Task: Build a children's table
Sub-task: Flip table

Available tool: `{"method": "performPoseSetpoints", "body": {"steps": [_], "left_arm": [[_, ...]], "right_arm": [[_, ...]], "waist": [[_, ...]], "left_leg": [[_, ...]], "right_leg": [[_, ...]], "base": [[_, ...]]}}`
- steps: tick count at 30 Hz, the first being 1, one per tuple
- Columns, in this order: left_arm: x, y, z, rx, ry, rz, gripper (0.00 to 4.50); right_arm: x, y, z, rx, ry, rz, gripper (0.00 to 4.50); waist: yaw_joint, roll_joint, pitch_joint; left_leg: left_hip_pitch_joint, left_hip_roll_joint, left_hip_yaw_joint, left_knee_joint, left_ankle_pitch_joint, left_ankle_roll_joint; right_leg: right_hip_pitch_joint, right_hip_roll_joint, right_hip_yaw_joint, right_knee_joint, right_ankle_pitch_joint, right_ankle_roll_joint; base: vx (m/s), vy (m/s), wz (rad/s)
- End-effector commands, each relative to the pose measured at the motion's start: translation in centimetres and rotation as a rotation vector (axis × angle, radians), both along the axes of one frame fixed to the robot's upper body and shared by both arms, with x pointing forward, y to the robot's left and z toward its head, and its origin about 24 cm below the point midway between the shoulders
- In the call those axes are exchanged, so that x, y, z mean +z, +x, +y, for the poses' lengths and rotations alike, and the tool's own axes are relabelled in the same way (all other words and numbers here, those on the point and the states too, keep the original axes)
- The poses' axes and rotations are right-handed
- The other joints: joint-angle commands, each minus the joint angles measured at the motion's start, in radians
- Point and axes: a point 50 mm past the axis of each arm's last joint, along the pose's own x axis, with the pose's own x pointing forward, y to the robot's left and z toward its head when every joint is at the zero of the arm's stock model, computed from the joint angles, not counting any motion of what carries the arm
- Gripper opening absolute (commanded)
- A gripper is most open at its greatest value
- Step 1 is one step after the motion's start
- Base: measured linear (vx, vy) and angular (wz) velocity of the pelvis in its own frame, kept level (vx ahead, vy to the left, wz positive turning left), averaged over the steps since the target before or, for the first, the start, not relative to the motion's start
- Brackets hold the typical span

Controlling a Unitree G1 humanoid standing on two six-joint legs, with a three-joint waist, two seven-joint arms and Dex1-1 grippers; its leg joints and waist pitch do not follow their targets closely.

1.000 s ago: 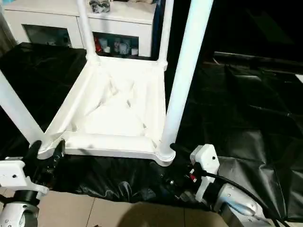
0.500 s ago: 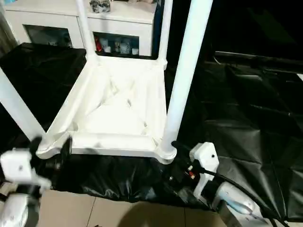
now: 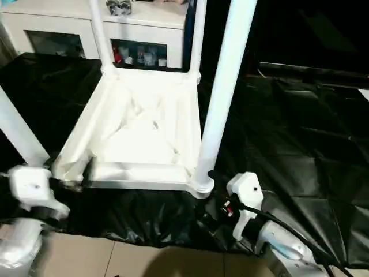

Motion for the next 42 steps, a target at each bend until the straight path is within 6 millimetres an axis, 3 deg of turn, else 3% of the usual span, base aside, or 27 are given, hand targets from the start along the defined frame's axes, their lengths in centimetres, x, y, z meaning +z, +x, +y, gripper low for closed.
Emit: {"method": "performPoseSetpoints", "body": {"steps": [1,4,6,10,11,13,17,20,23,24,27,31,36,38,42], "left_arm": [[-0.7,-1.7,0.8,-0.036,-0.060,0.006,4.42],[-0.9,-3.1,0.6,-0.055,-0.078,-0.006,4.42],[-0.8,-4.3,0.7,-0.010,-0.069,-0.027,4.42],[-0.5,-5.4,1.2,0.061,-0.052,-0.059,4.42],[-0.4,-5.5,1.3,0.062,-0.050,-0.067,4.42],[-0.2,-5.6,1.7,0.088,-0.041,-0.089,4.42],[0.0,-5.4,3.1,0.198,-0.037,-0.121,4.42],[-0.2,-4.2,2.9,0.181,-0.041,-0.103,4.42],[-0.7,-2.9,3.4,0.167,-0.049,-0.072,4.42],[-1.0,-2.3,3.7,0.162,-0.046,-0.054,4.42],[-1.5,-0.9,5.1,0.168,-0.048,-0.020,4.42],[-1.5,-0.1,6.4,0.213,-0.052,-0.008,4.42],[-1.6,0.9,7.0,0.174,-0.070,0.011,4.42],[-1.8,1.3,6.9,0.145,-0.087,0.031,4.42],[-2.6,3.6,6.2,0.026,-0.084,0.102,4.42]], "right_arm": [[-0.1,0.1,-0.1,0.000,-0.020,-0.011,4.50],[-0.2,0.1,-0.1,0.001,-0.022,-0.009,4.50],[-0.2,0.2,0.0,0.001,-0.023,-0.009,4.50],[-0.3,0.2,0.1,0.003,-0.025,-0.008,4.50],[-0.3,0.2,0.1,0.006,-0.025,-0.007,4.50],[-0.3,0.2,0.3,0.012,-0.022,-0.008,4.50],[-0.3,0.3,0.4,0.018,-0.019,-0.011,4.50],[-0.2,0.3,0.5,0.021,-0.018,-0.013,4.50],[-0.2,0.4,0.5,0.023,-0.019,-0.016,4.50],[-0.2,0.5,0.6,0.024,-0.020,-0.018,4.50],[-0.1,0.6,0.6,0.022,-0.019,-0.024,4.50],[-0.1,0.7,0.6,0.021,-0.022,-0.029,4.50],[0.0,0.8,0.7,0.020,-0.023,-0.037,4.50],[0.1,0.8,0.9,0.026,-0.022,-0.039,4.50],[0.2,1.0,1.2,0.049,-0.023,-0.054,4.50]], "waist": [[0.003,0.006,-0.026],[-0.004,0.009,-0.031],[-0.003,0.007,-0.027],[0.008,0.001,-0.019],[0.016,-0.003,-0.014],[0.016,-0.003,-0.015],[0.014,-0.005,-0.020],[0.016,-0.004,-0.023],[0.014,0.001,-0.028],[0.015,0.006,-0.030],[0.016,0.006,-0.030],[0.012,0.013,-0.034],[0.016,0.006,-0.034],[0.018,0.008,-0.033],[0.021,0.008,-0.036]], "left_leg": [[-0.018,0.091,-0.050,-0.091,-0.220,0.038],[-0.013,0.098,-0.046,-0.089,-0.201,0.039],[-0.013,0.100,-0.040,-0.091,-0.217,0.041],[-0.009,0.099,-0.039,-0.094,-0.277,0.031],[-0.003,0.096,-0.040,-0.095,-0.306,0.024],[-0.001,0.094,-0.041,-0.095,-0.312,0.015],[-0.007,0.095,-0.044,-0.095,-0.284,0.012],[-0.005,0.095,-0.044,-0.095,-0.266,0.015],[-0.006,0.095,-0.042,-0.094,-0.224,0.017],[-0.005,0.095,-0.043,-0.093,-0.220,0.015],[0.000,0.092,-0.043,-0.093,-0.234,0.012],[-0.005,0.098,-0.044,-0.093,-0.208,0.009],[-0.002,0.096,-0.040,-0.091,-0.204,0.020],[0.001,0.097,-0.040,-0.092,-0.203,0.017],[0.003,0.095,-0.038,-0.092,-0.196,0.013]], "right_leg": [[0.026,-0.130,0.077,-0.084,-0.343,-0.074],[0.021,-0.126,0.081,-0.072,-0.239,-0.112],[0.021,-0.128,0.082,-0.074,-0.224,-0.129],[0.019,-0.130,0.084,-0.086,-0.325,-0.106],[0.014,-0.133,0.084,-0.095,-0.403,-0.080],[0.012,-0.132,0.084,-0.098,-0.440,-0.059],[0.018,-0.128,0.082,-0.090,-0.377,-0.054],[0.017,-0.126,0.082,-0.085,-0.334,-0.057],[0.020,-0.124,0.083,-0.074,-0.231,-0.077],[0.021,-0.125,0.083,-0.071,-0.218,-0.081],[0.021,-0.125,0.082,-0.071,-0.226,-0.082],[0.029,-0.131,0.082,-0.061,-0.146,-0.123],[0.025,-0.132,0.083,-0.064,-0.182,-0.130],[0.023,-0.133,0.083,-0.064,-0.191,-0.131],[0.021,-0.132,0.083,-0.065,-0.195,-0.117]], "base": [[0.000,0.000,0.00],[0.000,0.000,0.00],[0.000,0.000,0.00],[0.000,0.000,0.00],[0.000,0.000,0.00],[0.000,0.000,0.00],[0.000,0.000,0.00],[0.000,0.000,0.00],[0.000,0.000,0.00],[0.000,0.000,0.00],[0.000,0.000,0.00],[0.000,0.000,0.00],[0.000,0.000,0.00],[0.000,0.000,0.00],[0.000,0.000,0.00]]}}
